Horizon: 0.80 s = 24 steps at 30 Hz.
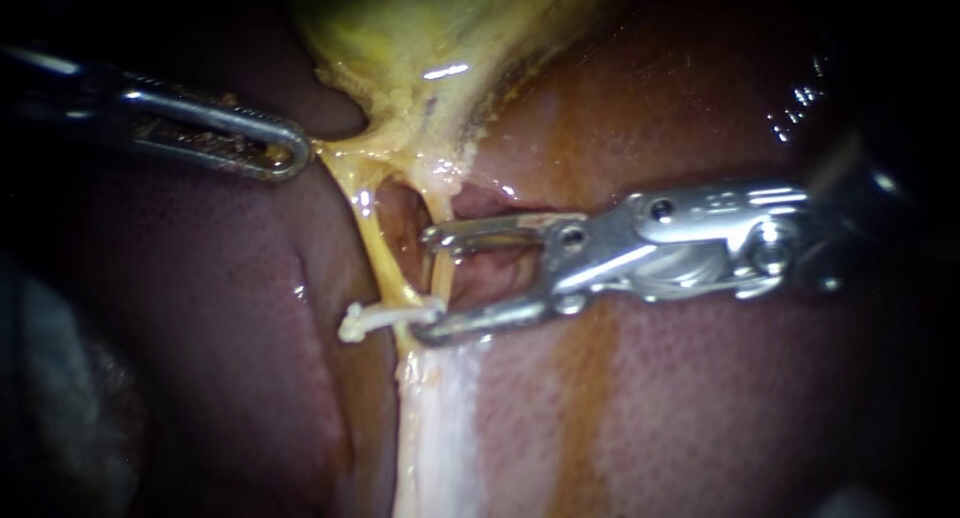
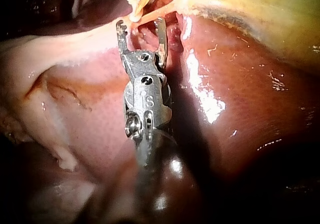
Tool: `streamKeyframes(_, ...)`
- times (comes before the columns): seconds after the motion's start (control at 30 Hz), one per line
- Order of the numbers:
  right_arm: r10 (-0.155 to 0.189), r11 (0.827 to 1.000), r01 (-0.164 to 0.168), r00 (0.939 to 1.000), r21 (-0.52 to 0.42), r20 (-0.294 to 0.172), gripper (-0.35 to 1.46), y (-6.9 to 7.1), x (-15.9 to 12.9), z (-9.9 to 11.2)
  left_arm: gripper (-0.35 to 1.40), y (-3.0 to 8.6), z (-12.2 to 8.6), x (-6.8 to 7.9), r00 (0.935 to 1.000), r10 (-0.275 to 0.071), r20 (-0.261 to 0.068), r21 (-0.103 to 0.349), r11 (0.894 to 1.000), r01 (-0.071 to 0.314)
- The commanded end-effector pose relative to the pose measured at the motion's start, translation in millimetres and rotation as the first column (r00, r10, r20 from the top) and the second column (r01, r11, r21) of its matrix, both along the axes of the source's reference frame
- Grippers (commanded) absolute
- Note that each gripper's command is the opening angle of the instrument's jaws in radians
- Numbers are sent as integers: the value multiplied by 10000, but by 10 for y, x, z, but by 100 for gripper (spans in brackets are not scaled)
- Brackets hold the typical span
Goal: Going back first clip left tube
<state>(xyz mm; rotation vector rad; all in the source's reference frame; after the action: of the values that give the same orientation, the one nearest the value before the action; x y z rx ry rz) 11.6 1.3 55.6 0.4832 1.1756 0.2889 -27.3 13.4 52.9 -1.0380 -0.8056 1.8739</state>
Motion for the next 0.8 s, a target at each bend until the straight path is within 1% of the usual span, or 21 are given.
streamKeyframes(0.03,71,10000,-71,10000,-38,25,50,-1,-9,-4,-35,0,0,0,10000,-1,-1,-6,10000,1)
streamKeyframes(0.1,213,9995,-212,9998,-219,38,50,0,-28,-11,-35,0,0,0,10000,-2,-2,-7,10000,2)
streamKeyframes(0.17,266,9990,-263,9996,-368,81,50,1,-43,-15,-35,0,0,0,10000,-3,-2,-7,10000,3)
streamKeyframes(0.27,272,9973,-254,9993,-684,253,50,6,-65,-19,-35,0,0,0,10000,-3,-2,-7,10000,3)
streamKeyframes(0.33,250,9968,-221,9990,-772,370,50,8,-72,-20,-35,0,0,0,10000,-1,-1,-7,10000,1)
streamKeyframes(0.4,61,9966,-22,9988,-829,477,50,8,-77,-21,-35,0,1,-1,10000,-2,-2,-10,10000,2)
streamKeyframes(0.53,-4,9961,46,9989,-878,475,50,7,-80,-21,-35,-1,6,-4,10000,0,-4,-24,10000,0)
streamKeyframes(0.8,-97,9964,134,9990,-841,432,50,5,-81,-23,-35,-5,29,-28,10000,83,48,-24,10000,-83)
